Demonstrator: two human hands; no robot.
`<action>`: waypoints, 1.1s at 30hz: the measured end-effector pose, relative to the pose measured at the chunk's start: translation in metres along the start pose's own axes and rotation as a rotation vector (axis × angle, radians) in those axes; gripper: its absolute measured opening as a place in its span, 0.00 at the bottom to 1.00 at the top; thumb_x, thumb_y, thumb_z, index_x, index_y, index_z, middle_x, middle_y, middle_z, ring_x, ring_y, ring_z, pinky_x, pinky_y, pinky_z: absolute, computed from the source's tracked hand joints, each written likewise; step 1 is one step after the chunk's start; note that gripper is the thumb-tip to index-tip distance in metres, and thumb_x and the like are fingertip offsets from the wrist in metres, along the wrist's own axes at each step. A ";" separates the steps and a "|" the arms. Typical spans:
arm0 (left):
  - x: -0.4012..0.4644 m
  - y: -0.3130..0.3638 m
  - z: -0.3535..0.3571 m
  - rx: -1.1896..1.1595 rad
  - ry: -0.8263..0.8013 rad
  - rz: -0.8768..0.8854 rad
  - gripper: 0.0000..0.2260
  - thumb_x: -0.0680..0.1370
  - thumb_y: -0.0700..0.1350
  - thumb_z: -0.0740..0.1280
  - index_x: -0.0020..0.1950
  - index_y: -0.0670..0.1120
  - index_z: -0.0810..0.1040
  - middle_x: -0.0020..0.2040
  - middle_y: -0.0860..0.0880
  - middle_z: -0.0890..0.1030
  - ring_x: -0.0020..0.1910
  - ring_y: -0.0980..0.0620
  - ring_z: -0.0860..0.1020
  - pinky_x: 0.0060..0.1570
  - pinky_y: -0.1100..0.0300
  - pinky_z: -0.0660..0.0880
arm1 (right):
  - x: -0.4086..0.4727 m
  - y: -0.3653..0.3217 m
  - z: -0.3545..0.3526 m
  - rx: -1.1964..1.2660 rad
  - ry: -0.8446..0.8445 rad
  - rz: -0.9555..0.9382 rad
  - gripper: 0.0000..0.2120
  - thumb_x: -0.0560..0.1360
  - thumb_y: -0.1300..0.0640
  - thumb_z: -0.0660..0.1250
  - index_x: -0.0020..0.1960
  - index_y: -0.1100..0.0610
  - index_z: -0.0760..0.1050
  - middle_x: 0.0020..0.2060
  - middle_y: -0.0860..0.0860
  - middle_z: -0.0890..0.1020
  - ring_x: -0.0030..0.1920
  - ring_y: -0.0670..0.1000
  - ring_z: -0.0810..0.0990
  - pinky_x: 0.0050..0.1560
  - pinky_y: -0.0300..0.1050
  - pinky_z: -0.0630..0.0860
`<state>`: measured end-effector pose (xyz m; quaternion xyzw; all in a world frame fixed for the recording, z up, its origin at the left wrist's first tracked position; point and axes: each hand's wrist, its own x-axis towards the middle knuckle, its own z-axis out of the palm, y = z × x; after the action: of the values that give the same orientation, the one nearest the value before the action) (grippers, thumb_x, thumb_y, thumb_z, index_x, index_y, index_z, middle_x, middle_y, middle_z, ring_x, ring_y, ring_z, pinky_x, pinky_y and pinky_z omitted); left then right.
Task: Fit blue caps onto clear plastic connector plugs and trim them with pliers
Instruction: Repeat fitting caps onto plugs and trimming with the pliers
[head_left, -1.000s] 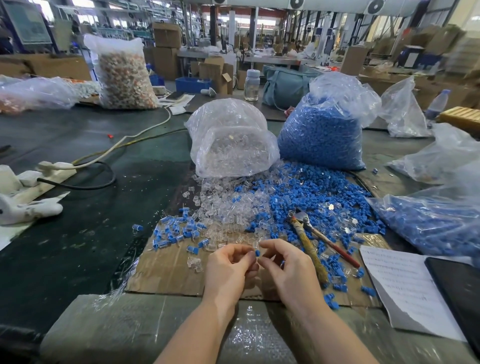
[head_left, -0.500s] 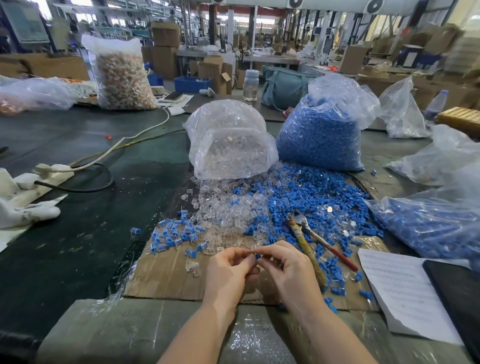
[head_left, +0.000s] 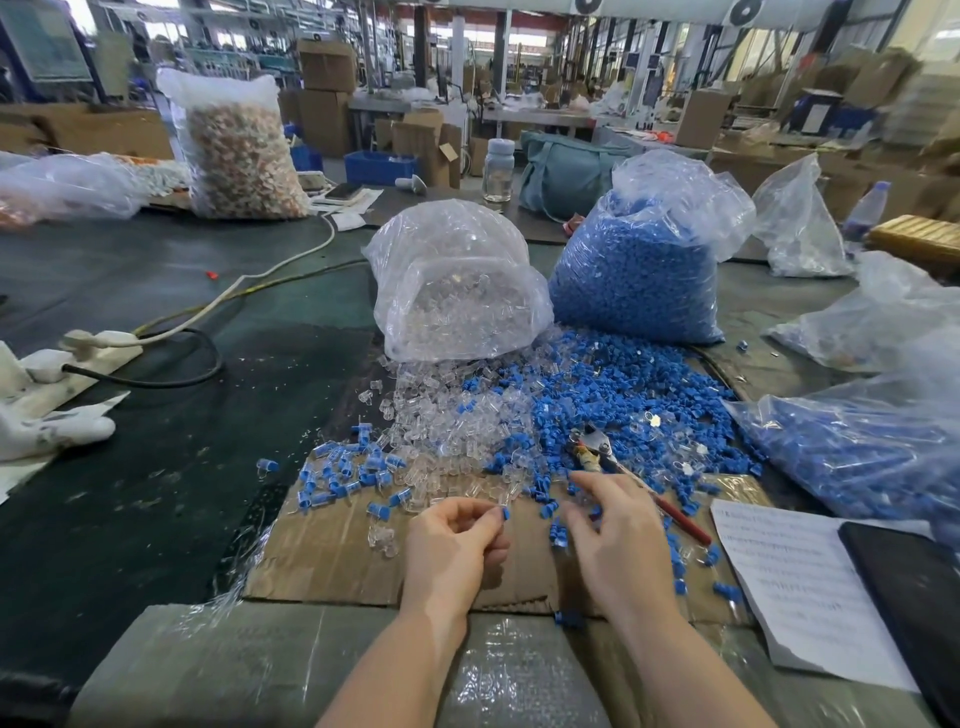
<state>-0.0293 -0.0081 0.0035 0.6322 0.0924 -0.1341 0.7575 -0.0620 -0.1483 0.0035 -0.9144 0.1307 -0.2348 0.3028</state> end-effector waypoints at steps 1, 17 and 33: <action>0.001 0.000 -0.002 0.005 0.001 0.002 0.02 0.74 0.37 0.69 0.45 0.41 0.79 0.30 0.46 0.81 0.29 0.51 0.78 0.32 0.56 0.77 | 0.003 0.003 -0.003 -0.077 0.020 0.054 0.16 0.76 0.54 0.65 0.63 0.55 0.74 0.54 0.47 0.77 0.52 0.44 0.70 0.58 0.41 0.68; 0.014 0.013 -0.005 0.011 0.012 -0.009 0.01 0.75 0.38 0.69 0.46 0.41 0.79 0.35 0.42 0.81 0.32 0.49 0.78 0.34 0.55 0.77 | 0.030 0.024 -0.015 -0.649 -0.315 0.391 0.32 0.74 0.38 0.58 0.70 0.56 0.60 0.68 0.57 0.66 0.68 0.58 0.63 0.68 0.54 0.61; 0.037 0.035 0.001 -0.098 0.007 -0.125 0.02 0.75 0.37 0.69 0.42 0.42 0.78 0.27 0.48 0.80 0.25 0.54 0.78 0.29 0.61 0.75 | 0.026 -0.026 -0.032 0.284 -0.702 0.498 0.06 0.74 0.55 0.59 0.40 0.56 0.68 0.35 0.53 0.71 0.35 0.53 0.70 0.40 0.46 0.67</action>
<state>0.0172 -0.0066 0.0250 0.5879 0.1407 -0.1744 0.7773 -0.0532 -0.1538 0.0512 -0.8287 0.2026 0.1538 0.4986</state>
